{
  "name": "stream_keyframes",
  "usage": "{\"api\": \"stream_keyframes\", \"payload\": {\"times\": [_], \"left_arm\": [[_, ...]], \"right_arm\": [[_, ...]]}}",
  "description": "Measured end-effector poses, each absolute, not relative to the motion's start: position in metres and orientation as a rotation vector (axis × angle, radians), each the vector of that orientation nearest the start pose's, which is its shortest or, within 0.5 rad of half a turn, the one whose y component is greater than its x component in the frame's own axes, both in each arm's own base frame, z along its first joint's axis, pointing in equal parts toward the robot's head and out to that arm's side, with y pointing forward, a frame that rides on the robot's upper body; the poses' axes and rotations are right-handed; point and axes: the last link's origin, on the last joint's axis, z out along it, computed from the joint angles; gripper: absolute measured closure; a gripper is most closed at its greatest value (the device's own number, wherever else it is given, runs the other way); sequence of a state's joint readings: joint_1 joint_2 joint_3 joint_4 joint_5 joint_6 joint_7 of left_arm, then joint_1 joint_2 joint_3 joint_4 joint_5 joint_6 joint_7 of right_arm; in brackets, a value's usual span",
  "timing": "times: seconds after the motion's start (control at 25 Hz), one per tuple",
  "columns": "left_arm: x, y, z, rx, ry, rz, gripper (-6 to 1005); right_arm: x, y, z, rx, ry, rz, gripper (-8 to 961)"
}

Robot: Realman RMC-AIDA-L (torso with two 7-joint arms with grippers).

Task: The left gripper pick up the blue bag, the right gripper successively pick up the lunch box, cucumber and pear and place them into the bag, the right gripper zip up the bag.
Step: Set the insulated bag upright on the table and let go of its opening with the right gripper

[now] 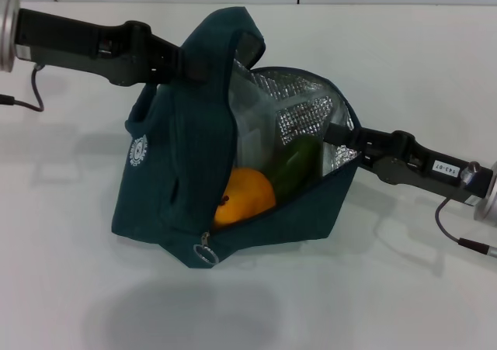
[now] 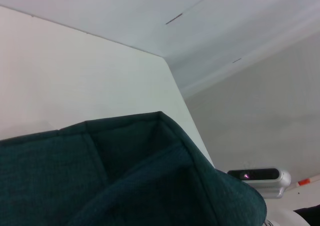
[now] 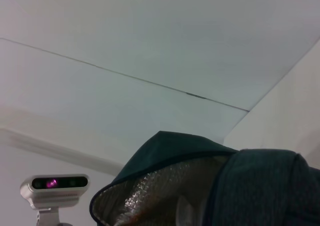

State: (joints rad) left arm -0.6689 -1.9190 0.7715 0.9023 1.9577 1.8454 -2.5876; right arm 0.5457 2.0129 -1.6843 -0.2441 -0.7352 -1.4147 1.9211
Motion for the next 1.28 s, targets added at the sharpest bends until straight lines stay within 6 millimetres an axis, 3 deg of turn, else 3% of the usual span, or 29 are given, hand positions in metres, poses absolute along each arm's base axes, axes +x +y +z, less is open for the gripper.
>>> {"api": "stream_keyframes", "payload": {"times": [0.2,0.36,0.48,0.52,0.8,1.0,1.28], "left_arm": [[-0.192,0.359,0.087,-2.644,-1.764,-0.632,958],[-0.190,0.357,0.087,-2.661,-1.775,-0.632,958],[-0.183,0.352,0.087,-2.703,-1.794,-0.673,958],[-0.181,0.350,0.087,-2.720,-1.803,-0.691,958],[-0.169,0.340,0.076,-2.805,-1.899,-0.776,958],[-0.167,0.342,0.055,-2.807,-1.948,-0.756,958],[-0.181,0.351,0.034,-2.678,-1.994,-0.701,958]], "right_arm": [[0.234,0.314,-0.056,-2.309,1.855,1.332,663],[0.231,0.316,-0.049,-2.363,1.769,1.357,739],[0.228,0.320,-0.028,-2.391,1.671,1.449,764],[0.228,0.320,-0.011,-2.403,1.606,1.513,772],[0.235,0.319,0.021,-2.435,1.574,1.558,803],[0.241,0.316,0.020,-2.436,1.632,1.513,828],[0.245,0.315,0.014,-2.436,1.677,1.450,884]]}}
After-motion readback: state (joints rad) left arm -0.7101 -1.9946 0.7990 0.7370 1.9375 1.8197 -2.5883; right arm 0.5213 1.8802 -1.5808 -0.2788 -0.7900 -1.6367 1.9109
